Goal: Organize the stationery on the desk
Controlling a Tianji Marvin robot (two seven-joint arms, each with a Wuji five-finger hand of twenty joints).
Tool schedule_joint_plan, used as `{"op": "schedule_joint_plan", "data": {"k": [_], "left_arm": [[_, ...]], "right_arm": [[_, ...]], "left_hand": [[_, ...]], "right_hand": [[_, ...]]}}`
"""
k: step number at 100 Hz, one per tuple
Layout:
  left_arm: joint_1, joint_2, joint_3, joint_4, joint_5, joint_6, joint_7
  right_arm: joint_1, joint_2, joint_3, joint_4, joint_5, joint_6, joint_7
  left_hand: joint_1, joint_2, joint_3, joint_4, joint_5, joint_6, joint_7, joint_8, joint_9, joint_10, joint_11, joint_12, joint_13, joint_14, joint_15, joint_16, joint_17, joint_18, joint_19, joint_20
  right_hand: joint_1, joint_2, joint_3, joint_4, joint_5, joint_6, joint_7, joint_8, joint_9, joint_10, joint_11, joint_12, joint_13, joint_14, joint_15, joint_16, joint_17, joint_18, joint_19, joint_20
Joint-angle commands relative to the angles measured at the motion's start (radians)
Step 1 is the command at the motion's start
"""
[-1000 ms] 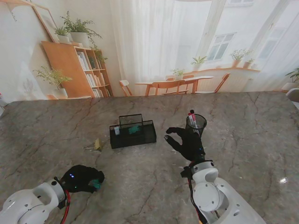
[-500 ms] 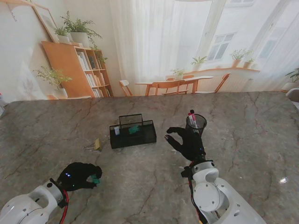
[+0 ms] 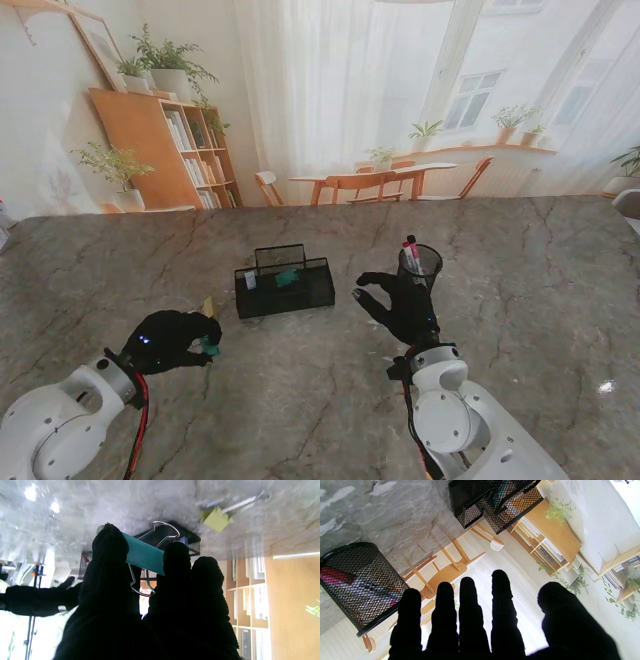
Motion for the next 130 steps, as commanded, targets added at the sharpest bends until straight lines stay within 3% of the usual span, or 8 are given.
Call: {"op": "schedule_joint_plan", "data": {"k": [1,45,82,130], "left_arm": [[-0.057,-0.001,0.011,-0.003,-0.007,-0.008,-0.014],[-0.409,0.002,0.22,0.203,-0.123,0.042,-0.096],[-0.683,-0.021,0.439,0.448,-0.23,0.117,-0.048],[-0.913,-0.058,0.651,0.663,-0.341,0.126,-0.008]], "right_arm": [[0.003,-0.004,-0.002,0.006,0.008,0.001,0.012],[0.014,-0.009,0.011,0.029,0.026,-0.001,0.004],[-0.005,-0.007,0.049,0.027,-0.001,0.005,-0.02],[0.013,-0.007,0.037,0.044,0.012,0.011,-0.004]], "left_hand": [[0.117,0.037,0.193,0.043,0.021,0.026,0.037,0.011,0.169,-0.109,0.162,0.052,-0.016,-0.051,0.028,-0.004,0.014,-0.046,0.032,0.028],[0.121,0.037,0.187,0.044,0.021,0.028,0.034,0.011,0.168,-0.106,0.16,0.055,-0.015,-0.052,0.033,0.001,0.019,-0.049,0.033,0.033],[0.125,0.044,0.182,0.046,0.018,0.033,0.032,0.012,0.162,-0.103,0.162,0.056,-0.019,-0.049,0.035,0.005,0.018,-0.049,0.036,0.034],[0.124,0.064,0.159,0.044,0.01,0.032,0.022,0.019,0.144,-0.104,0.183,0.059,-0.035,-0.048,0.053,0.021,-0.004,-0.038,0.054,0.045]], "right_hand": [[0.001,0.03,-0.014,-0.002,0.016,0.004,0.006,0.023,0.006,-0.001,0.017,0.018,0.002,0.003,0.004,0.013,-0.002,0.004,0.021,0.016],[0.001,0.03,-0.014,-0.003,0.017,0.004,0.005,0.022,0.007,0.0,0.016,0.018,0.002,0.004,0.003,0.013,-0.004,0.004,0.021,0.016],[0.001,0.029,-0.014,-0.003,0.018,0.005,0.005,0.022,0.007,0.001,0.016,0.017,0.002,0.004,0.001,0.012,-0.004,0.006,0.021,0.016],[0.001,0.029,-0.014,-0.003,0.018,0.005,0.005,0.022,0.006,0.002,0.015,0.017,0.003,0.004,0.0,0.013,-0.004,0.004,0.02,0.016]]}}
